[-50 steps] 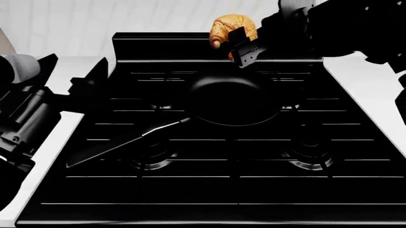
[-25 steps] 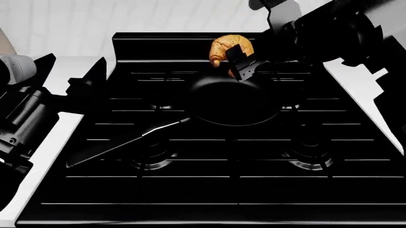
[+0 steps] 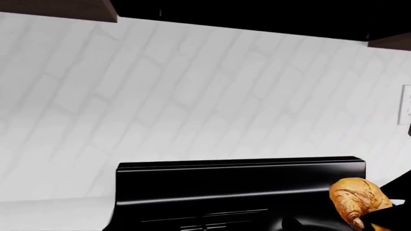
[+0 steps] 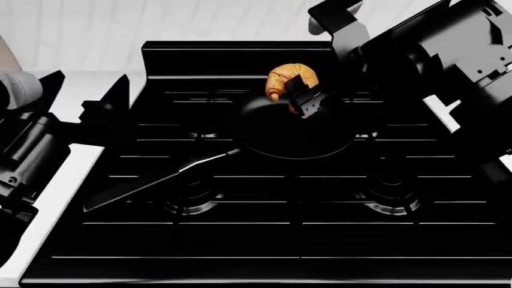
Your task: Pick the croissant and place it on the pan. Then turn on the stove to warm the croissant.
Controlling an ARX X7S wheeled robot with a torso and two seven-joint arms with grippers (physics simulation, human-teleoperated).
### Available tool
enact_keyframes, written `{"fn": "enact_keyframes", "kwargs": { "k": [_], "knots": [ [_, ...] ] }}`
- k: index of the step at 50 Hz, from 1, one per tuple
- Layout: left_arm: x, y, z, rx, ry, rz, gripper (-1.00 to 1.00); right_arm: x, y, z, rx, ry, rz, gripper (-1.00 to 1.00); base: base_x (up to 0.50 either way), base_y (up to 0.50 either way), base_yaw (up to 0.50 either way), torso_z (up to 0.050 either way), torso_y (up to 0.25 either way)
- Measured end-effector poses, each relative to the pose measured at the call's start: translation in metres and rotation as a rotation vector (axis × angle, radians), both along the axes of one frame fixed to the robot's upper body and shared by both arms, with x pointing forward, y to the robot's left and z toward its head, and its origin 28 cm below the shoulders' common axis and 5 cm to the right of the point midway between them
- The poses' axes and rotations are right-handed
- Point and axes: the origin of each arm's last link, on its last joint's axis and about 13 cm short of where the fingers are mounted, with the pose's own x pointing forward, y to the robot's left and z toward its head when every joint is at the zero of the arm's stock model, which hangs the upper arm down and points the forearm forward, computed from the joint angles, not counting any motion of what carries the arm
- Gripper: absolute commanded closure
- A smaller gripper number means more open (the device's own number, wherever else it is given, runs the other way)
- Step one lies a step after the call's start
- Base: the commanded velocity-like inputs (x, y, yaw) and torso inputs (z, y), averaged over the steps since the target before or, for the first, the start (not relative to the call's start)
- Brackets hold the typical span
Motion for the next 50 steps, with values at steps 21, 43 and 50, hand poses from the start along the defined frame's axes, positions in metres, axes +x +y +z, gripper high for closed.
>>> {"fn": "enact_keyframes", "kwargs": {
  "k": [21, 43, 50],
  "knots": [
    [-0.001, 0.002, -0.001, 0.003, 0.005, 0.018, -1.00, 0.008, 0.000, -0.019, -0.028, 0.047, 0.012, 1.00, 0.00, 0.00, 0.00, 0.000, 0.000],
    [-0.002, 0.003, -0.003, -0.002, 0.008, 0.025, -1.00, 0.011, 0.001, -0.029, -0.043, 0.061, 0.019, 1.00, 0.00, 0.00, 0.00, 0.000, 0.000],
    [-0.001, 0.003, -0.003, -0.002, 0.009, 0.026, -1.00, 0.012, 0.001, -0.031, -0.047, 0.062, 0.018, 1.00, 0.00, 0.00, 0.00, 0.000, 0.000]
  ]
}}
